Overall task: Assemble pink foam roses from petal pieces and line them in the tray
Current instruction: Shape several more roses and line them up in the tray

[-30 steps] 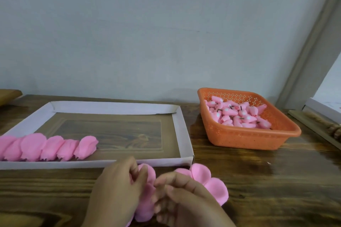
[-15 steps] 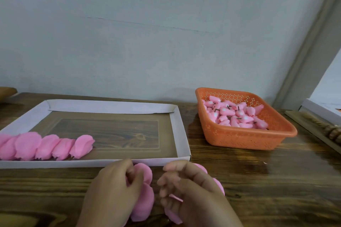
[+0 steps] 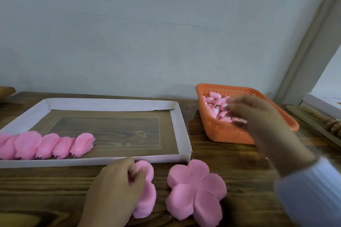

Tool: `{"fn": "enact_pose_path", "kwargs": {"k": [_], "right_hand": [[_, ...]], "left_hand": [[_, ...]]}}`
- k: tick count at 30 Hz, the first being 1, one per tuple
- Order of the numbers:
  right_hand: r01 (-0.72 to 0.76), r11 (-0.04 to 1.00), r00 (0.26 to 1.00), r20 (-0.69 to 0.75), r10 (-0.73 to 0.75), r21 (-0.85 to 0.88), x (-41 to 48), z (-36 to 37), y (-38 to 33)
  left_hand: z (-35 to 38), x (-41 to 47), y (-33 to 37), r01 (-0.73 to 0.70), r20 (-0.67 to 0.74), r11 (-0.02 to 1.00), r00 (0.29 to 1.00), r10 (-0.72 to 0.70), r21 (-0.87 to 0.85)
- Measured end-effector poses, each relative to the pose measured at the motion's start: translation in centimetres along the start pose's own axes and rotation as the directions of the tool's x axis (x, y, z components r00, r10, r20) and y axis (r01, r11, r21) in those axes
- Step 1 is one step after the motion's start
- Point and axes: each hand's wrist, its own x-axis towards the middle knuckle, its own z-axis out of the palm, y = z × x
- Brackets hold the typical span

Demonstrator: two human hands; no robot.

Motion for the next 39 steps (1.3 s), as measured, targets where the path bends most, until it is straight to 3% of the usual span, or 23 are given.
{"fn": "enact_pose_path", "kwargs": {"k": [3, 5, 7, 9, 11, 17, 21, 22, 23, 25, 26, 28, 29, 30, 31, 32, 34, 37, 39], "right_hand": [[0.014, 0.903, 0.981, -0.168, -0.095, -0.429, 7.1, -4.0, 0.9], [-0.017, 0.705, 0.971, -0.18, -0.157, -0.709, 10.6, -6.3, 2.4], [-0.03, 0.479, 0.988, -0.1, -0.121, -0.877, 12.5, -7.9, 3.8], [0.002, 0.327, 1.0, 0.003, 0.004, -0.945, 13.4, -8.6, 5.1], [0.034, 0.292, 0.994, 0.062, 0.087, -0.956, 13.8, -8.6, 5.9], [0.13, 0.118, 0.982, 0.145, 0.125, -0.984, 14.6, -7.5, 6.6], [0.154, -0.131, 0.987, 0.146, 0.068, -0.979, 15.0, -7.8, 6.9], [0.156, -0.137, 0.988, 0.156, 0.013, -0.978, 15.0, -8.0, 6.9], [0.159, -0.054, 0.985, 0.162, -0.066, -0.986, 14.9, -8.1, 6.9], [0.169, 0.326, 0.964, 0.087, -0.25, -0.93, 14.1, -7.9, 6.1], [0.164, 0.535, 0.946, -0.021, -0.323, -0.829, 13.3, -7.6, 5.4], [0.145, 0.881, 0.908, -0.294, -0.3, -0.451, 11.6, -6.7, 3.7], [0.131, 0.982, 0.906, -0.385, -0.173, -0.133, 10.7, -6.2, 2.8], [0.088, 0.97, 0.924, -0.382, 0.004, 0.225, 9.5, -5.7, 2.0], [0.027, 0.87, 0.941, -0.306, 0.144, 0.493, 8.2, -5.2, 1.6], [-0.046, 0.758, 0.949, -0.208, 0.236, 0.65, 6.8, -4.6, 1.3], [-0.18, 0.657, 0.946, -0.053, 0.319, 0.732, 3.7, -3.3, 1.5], [-0.293, 0.693, 0.945, 0.088, 0.316, 0.659, -1.5, -0.2, 3.0], [-0.318, 0.754, 0.946, 0.135, 0.295, 0.574, -4.6, 1.9, 4.4]], "left_hand": [[0.0, 0.0, 0.3, 0.008, 0.009, 1.0, 1.0, -0.008, 0.024], [0.0, 0.1, 0.3, 0.016, 0.013, 0.999, 1.0, -0.016, 0.031], [0.0, 0.1, 0.3, 0.028, 0.01, 0.999, 1.0, -0.028, 0.036], [0.1, 0.2, 0.3, 0.029, 0.006, 0.998, 1.0, -0.03, 0.057], [0.1, 0.3, 0.3, 0.027, 0.006, 0.997, 1.0, -0.027, 0.076], [0.2, 0.5, 0.1, 0.019, 0.015, 0.994, 1.0, -0.02, 0.103], [0.2, 0.6, 0.1, 0.019, 0.013, 0.991, 1.0, -0.021, 0.136], [0.2, 0.6, 0.1, 0.013, 0.01, 0.991, 1.0, -0.015, 0.131], [0.3, 0.6, 0.0, 0.006, 0.006, 0.992, 1.0, -0.006, 0.122], [0.2, 0.5, -0.1, -0.003, 0.003, 0.993, 1.0, 0.003, 0.119], [0.2, 0.4, -0.1, -0.009, 0.007, 0.993, 1.0, 0.008, 0.122], [0.1, 0.3, -0.1, -0.013, 0.012, 0.995, 1.0, 0.012, 0.095], [0.2, 0.3, -0.1, -0.015, 0.013, 0.996, 1.0, 0.014, 0.089], [0.1, 0.3, 0.0, -0.022, 0.013, 0.994, 1.0, 0.021, 0.107], [0.1, 0.2, 0.0, -0.052, 0.012, 0.989, 0.999, 0.051, 0.141], [0.0, 0.2, 0.1, -0.09, 0.012, 0.982, 0.996, 0.09, 0.168], [-0.1, 0.2, 0.2, -0.215, 0.006, 0.958, 0.976, 0.218, 0.19], [-0.1, -0.2, 0.7, -0.426, -0.025, 0.887, 0.899, 0.437, 0.179], [0.7, -0.6, 1.2, -0.513, 0.028, 0.832, 0.854, 0.519, 0.211]]}}
